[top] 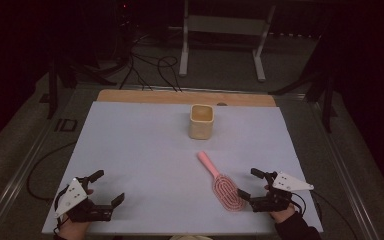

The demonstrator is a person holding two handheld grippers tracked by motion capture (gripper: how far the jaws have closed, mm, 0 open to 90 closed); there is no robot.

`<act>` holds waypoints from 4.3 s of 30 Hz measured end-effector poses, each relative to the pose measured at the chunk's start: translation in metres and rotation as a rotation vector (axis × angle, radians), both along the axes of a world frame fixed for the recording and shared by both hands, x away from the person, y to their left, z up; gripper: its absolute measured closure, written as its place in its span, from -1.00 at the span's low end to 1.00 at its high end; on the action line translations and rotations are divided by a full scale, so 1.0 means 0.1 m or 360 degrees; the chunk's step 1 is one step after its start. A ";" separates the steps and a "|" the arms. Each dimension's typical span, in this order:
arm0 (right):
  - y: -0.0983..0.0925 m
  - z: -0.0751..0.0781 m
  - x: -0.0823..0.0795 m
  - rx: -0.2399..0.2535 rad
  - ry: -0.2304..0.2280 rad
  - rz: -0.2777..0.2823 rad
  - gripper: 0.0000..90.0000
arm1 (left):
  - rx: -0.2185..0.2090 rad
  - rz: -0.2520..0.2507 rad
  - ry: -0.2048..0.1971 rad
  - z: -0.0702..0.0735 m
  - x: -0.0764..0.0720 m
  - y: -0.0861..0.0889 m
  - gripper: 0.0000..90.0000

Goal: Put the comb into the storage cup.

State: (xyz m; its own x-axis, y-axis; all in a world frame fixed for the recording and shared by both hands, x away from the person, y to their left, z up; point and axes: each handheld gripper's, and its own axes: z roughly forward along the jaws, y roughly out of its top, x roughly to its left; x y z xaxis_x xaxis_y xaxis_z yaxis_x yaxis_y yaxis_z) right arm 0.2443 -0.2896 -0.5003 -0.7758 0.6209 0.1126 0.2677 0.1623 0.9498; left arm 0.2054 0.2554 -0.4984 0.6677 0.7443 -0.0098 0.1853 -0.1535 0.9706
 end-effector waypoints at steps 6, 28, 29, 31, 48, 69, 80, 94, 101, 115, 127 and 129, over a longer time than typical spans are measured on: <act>0.00 0.01 0.00 0.0007 0.0016 0.0003 -0.81 | -0.0007 -0.0002 0.0001 0.00 0.01 0.00 -0.99; 0.16 0.24 -0.04 -0.0117 0.0116 0.0211 -0.82 | -0.0005 0.0007 0.0002 0.00 -0.04 0.02 -0.99; 0.18 0.26 -0.05 -0.0121 0.0117 0.0223 -0.82 | -0.0004 0.0006 0.0002 0.01 -0.03 0.02 -0.99; 0.20 0.29 -0.07 -0.0127 0.0107 0.0241 -0.82 | -0.0003 0.0000 0.0001 0.01 -0.03 0.01 -0.99; 0.34 0.61 0.05 -0.0176 0.0034 0.0367 -0.82 | -0.0006 -0.0017 0.0005 0.01 -0.02 -0.02 -0.99; 0.70 0.77 0.44 -0.0322 0.0005 0.0534 -0.82 | -0.0004 -0.0030 0.0012 0.02 -0.03 -0.02 -0.99; 0.83 0.73 0.61 -0.0369 0.0028 0.0584 -0.81 | -0.0003 -0.0028 0.0011 0.02 -0.03 -0.02 -0.99; 0.99 0.61 0.76 -0.0489 0.0079 0.0679 -0.71 | -0.0004 -0.0024 0.0007 0.02 -0.03 -0.01 -0.99; 1.07 0.49 0.84 -0.0574 0.0128 0.0713 -0.35 | -0.0002 -0.0024 0.0010 0.02 -0.03 -0.01 -0.99; 1.15 0.31 0.91 -0.0748 0.0177 0.0700 0.48 | 0.0000 -0.0025 0.0012 0.01 -0.03 -0.01 -0.99; 1.29 0.25 0.98 -0.0987 0.0167 0.0750 1.00 | -0.0005 -0.0025 0.0013 0.01 -0.02 -0.01 -0.99; 1.32 0.24 0.99 -0.1029 0.0162 0.0764 1.00 | -0.0004 -0.0023 0.0017 0.01 -0.02 -0.01 -0.99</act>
